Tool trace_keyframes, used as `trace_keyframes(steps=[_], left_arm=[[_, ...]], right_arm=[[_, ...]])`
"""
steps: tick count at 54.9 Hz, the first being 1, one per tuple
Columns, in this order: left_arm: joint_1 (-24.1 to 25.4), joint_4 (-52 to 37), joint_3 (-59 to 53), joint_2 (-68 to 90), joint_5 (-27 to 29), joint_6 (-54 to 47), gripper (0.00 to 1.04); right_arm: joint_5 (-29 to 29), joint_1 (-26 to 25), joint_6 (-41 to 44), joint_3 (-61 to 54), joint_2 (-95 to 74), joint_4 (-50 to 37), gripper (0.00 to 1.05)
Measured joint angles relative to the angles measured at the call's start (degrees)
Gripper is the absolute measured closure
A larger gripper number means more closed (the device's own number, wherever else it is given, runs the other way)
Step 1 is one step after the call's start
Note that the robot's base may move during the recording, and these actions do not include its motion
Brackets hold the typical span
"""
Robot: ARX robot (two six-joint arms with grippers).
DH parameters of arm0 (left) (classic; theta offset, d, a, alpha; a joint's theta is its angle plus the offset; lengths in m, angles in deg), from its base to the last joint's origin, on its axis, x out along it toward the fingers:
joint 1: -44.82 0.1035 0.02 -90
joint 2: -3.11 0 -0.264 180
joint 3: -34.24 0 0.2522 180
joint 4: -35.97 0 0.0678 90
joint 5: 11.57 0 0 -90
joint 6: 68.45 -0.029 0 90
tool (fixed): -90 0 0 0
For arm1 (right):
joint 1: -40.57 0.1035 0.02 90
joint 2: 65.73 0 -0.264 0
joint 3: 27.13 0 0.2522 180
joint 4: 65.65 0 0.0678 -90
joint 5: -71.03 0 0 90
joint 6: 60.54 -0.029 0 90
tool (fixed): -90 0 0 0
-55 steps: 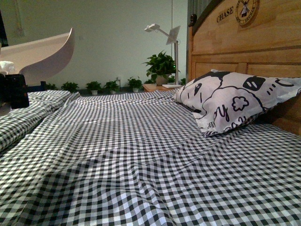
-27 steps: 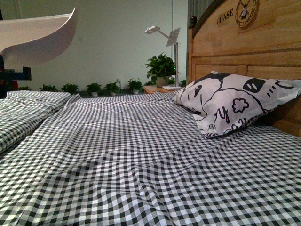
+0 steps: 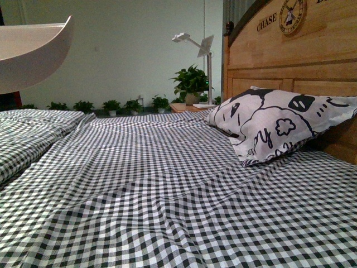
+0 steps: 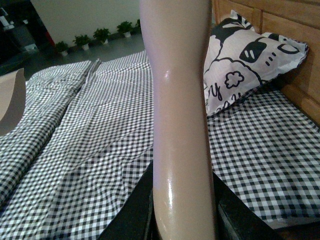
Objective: Clean up trash
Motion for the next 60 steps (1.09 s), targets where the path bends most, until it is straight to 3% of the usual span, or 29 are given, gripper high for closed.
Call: trace_keyframes(steps=[60], left_arm=[[-1.1,-1.1,-2.0,-0.9,0.1,2.5,0.79]], right_arm=[[0.4,0.4,0.0,-0.5,0.2,-0.1,0.84]])
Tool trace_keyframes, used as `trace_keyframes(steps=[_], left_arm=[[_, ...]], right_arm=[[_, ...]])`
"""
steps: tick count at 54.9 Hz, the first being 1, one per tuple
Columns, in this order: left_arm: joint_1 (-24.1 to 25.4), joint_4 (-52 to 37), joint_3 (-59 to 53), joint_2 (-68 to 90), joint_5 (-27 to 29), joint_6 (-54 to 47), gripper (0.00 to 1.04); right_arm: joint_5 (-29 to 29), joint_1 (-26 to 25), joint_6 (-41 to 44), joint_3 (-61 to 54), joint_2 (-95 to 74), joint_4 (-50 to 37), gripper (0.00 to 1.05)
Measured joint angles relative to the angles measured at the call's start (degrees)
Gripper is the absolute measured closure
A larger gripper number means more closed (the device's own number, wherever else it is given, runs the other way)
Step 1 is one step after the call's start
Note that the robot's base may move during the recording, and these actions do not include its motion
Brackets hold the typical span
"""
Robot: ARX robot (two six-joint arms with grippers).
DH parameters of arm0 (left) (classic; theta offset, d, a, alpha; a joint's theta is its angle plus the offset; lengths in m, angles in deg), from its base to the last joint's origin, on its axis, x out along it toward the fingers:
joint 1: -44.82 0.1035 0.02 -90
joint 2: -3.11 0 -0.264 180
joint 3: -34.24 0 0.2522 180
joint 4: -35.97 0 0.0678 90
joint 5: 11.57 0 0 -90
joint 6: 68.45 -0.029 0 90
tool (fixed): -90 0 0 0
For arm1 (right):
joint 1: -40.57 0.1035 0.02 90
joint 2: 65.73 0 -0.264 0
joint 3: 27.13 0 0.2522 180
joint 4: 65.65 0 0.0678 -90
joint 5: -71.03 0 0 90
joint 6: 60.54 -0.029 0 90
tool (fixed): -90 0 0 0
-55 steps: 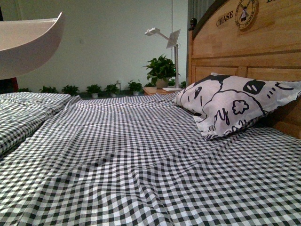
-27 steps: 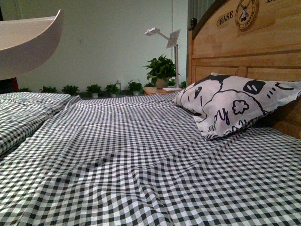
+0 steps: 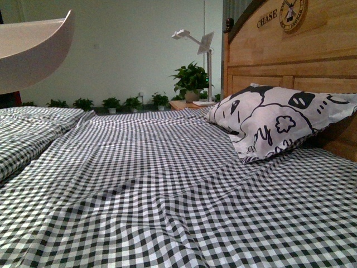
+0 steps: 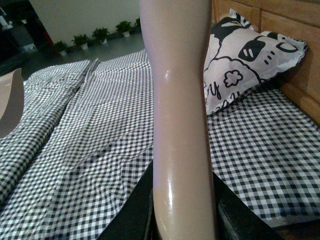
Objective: Clean up trash
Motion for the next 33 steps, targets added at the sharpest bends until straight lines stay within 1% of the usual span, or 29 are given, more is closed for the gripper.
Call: trace_keyframes(steps=[33], left_arm=[[0.0,0.0,0.0,0.0,0.0,0.0,0.79]], right_arm=[[0.0,0.0,0.0,0.0,0.0,0.0,0.84]])
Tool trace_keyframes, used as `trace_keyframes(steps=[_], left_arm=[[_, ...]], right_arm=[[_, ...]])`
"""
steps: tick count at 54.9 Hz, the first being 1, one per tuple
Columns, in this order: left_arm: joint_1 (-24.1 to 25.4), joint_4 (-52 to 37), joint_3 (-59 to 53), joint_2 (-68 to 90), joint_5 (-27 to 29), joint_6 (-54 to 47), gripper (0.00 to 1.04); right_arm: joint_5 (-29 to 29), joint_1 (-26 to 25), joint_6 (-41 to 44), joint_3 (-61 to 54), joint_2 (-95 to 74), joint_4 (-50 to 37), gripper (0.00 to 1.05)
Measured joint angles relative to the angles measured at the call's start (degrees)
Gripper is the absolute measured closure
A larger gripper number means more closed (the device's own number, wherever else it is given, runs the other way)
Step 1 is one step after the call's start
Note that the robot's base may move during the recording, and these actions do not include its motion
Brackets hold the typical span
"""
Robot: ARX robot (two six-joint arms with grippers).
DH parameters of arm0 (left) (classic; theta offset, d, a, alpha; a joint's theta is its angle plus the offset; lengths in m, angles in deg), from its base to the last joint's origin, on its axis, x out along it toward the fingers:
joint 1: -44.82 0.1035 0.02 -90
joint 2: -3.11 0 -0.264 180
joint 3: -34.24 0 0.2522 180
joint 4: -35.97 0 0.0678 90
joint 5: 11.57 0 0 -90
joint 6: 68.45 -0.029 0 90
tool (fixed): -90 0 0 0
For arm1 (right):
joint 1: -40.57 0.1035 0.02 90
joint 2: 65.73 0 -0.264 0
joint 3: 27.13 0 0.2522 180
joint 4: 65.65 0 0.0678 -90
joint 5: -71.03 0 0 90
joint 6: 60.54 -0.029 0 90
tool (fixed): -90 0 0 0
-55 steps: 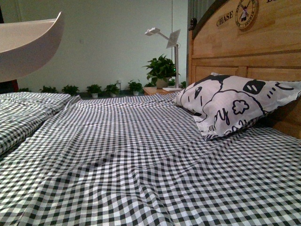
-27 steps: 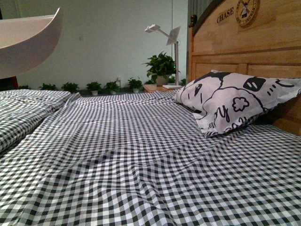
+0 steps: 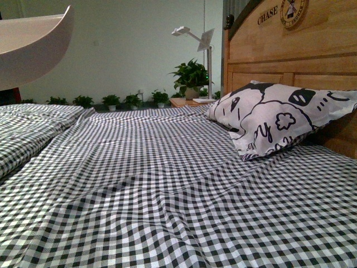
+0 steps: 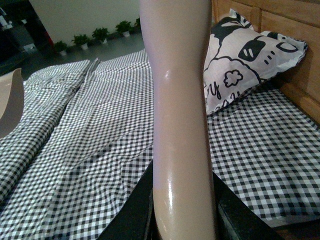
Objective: Clean up trash
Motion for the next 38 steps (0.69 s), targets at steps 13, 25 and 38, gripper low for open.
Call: trace_keyframes(steps=[13,25,38], left_arm=[[0.0,0.0,0.0,0.0,0.0,0.0,0.79],[0.0,0.0,0.0,0.0,0.0,0.0,0.79],[0.0,0.0,0.0,0.0,0.0,0.0,0.79]], right_arm=[[0.0,0.0,0.0,0.0,0.0,0.0,0.84],[0.0,0.0,0.0,0.0,0.0,0.0,0.84],[0.0,0.0,0.0,0.0,0.0,0.0,0.84]])
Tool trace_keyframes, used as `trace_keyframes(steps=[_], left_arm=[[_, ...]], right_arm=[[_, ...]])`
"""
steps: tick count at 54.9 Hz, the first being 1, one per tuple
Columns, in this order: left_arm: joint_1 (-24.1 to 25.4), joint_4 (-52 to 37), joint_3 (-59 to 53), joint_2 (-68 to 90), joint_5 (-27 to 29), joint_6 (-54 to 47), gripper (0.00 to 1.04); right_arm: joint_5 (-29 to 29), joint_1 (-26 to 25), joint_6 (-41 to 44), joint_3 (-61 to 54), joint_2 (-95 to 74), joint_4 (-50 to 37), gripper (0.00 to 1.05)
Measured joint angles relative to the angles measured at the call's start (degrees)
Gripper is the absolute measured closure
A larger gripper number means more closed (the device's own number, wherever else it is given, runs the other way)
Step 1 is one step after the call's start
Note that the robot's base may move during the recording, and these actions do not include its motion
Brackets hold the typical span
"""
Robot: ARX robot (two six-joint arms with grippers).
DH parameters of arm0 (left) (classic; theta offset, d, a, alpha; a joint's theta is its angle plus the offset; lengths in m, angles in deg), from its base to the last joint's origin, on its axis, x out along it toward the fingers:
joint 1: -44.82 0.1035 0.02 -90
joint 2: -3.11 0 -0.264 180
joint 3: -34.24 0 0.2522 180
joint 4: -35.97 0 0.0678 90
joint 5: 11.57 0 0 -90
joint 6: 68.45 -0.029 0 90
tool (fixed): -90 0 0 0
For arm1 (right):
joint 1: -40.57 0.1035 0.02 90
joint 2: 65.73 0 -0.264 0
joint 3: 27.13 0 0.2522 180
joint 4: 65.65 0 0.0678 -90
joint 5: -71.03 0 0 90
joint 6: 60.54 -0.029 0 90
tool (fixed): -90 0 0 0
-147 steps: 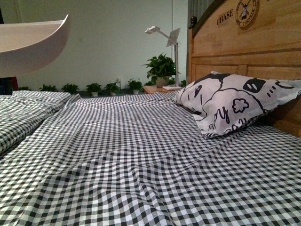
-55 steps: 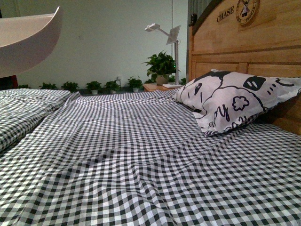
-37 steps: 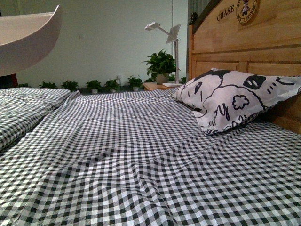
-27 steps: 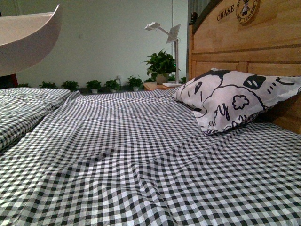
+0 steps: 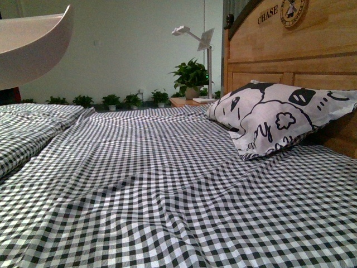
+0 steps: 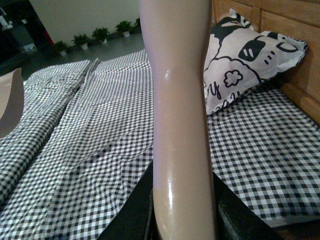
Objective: Clean up trash
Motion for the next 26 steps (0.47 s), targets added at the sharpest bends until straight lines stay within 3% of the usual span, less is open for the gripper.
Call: trace_keyframes(steps=[26], left_arm=[[0.0,0.0,0.0,0.0,0.0,0.0,0.79]], right_arm=[[0.0,0.0,0.0,0.0,0.0,0.0,0.84]])
